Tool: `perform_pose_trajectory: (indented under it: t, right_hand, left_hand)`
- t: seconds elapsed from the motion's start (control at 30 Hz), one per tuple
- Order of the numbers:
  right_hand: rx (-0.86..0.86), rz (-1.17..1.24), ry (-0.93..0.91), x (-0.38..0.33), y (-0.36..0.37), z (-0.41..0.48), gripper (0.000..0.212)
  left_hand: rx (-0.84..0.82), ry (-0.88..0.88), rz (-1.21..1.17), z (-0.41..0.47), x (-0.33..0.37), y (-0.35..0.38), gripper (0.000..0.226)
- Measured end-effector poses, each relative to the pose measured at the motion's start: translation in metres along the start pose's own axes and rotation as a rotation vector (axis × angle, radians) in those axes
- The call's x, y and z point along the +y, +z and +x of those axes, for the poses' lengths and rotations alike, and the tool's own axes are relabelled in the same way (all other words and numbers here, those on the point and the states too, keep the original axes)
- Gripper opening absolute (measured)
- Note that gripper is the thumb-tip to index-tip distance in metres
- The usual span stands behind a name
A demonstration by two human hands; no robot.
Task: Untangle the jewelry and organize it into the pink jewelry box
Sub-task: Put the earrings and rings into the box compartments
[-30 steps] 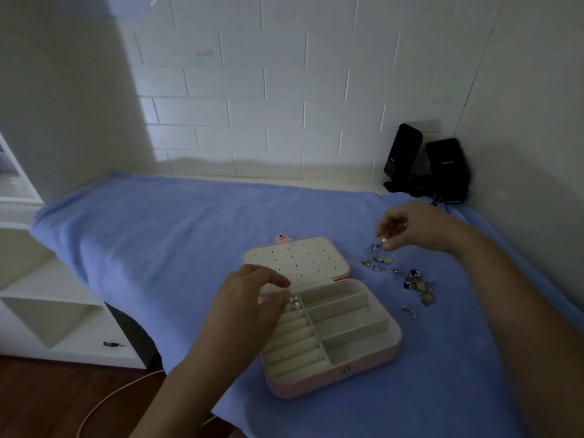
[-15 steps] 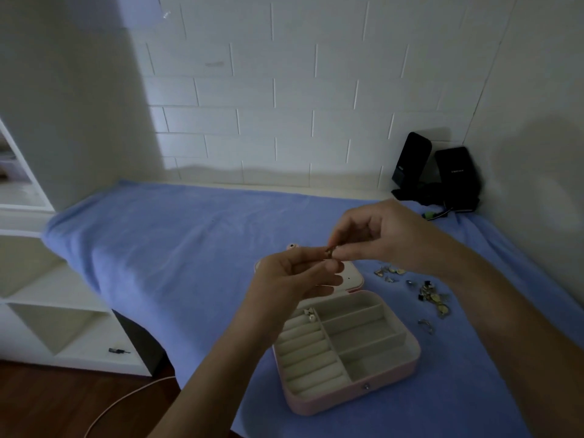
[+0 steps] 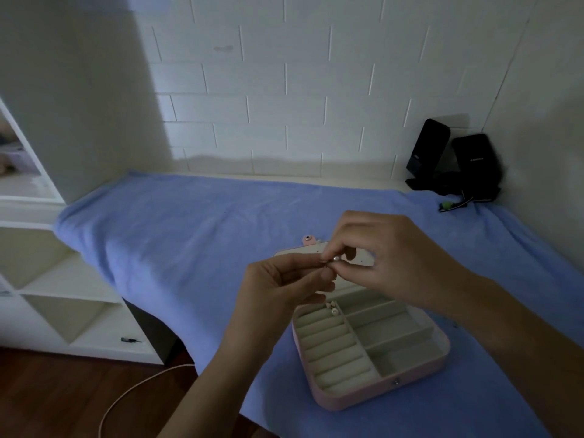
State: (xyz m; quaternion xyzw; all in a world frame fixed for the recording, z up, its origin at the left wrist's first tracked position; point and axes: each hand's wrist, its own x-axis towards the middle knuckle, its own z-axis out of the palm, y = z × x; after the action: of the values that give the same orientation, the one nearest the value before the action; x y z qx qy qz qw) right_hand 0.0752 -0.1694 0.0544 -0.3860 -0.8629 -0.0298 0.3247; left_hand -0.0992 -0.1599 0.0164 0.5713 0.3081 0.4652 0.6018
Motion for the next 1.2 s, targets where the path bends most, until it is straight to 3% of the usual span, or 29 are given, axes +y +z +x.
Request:
perform_pose_trajectory:
  t: [0.2, 0.47, 0.77, 0.97, 1.13, 1.2]
  right_hand:
    - [-0.048, 0.018, -0.042, -0.005, -0.002, 0.001, 0.017]
    - [-0.084, 0.283, 0.039, -0.009, -0.001, 0.001, 0.016]
    - [-0.118, 0.369, 0.119, -0.006, 0.000, 0.000, 0.019]
    - [-0.158, 0.318, 0.130, -0.007, 0.001, -0.002, 0.012]
    - [-0.180, 0.310, 0.187, -0.009, 0.001, -0.001, 0.012]
    - [-0.211, 0.317, 0.219, -0.008, 0.001, -0.002, 0.010]
  left_hand:
    - [-0.012, -0.061, -0.070, -0.001, -0.004, -0.009, 0.011]
    - [-0.119, -0.054, -0.063, -0.003, -0.008, -0.020, 0.015]
    - [-0.037, 0.257, 0.303, 0.000, -0.016, -0.023, 0.006]
    - [-0.014, 0.262, 0.423, -0.005, -0.026, -0.022, 0.007]
    - [0.068, 0.300, 0.484, -0.013, -0.029, -0.017, 0.026]
    - [0.091, 0.344, 0.532, -0.015, -0.029, -0.016, 0.023]
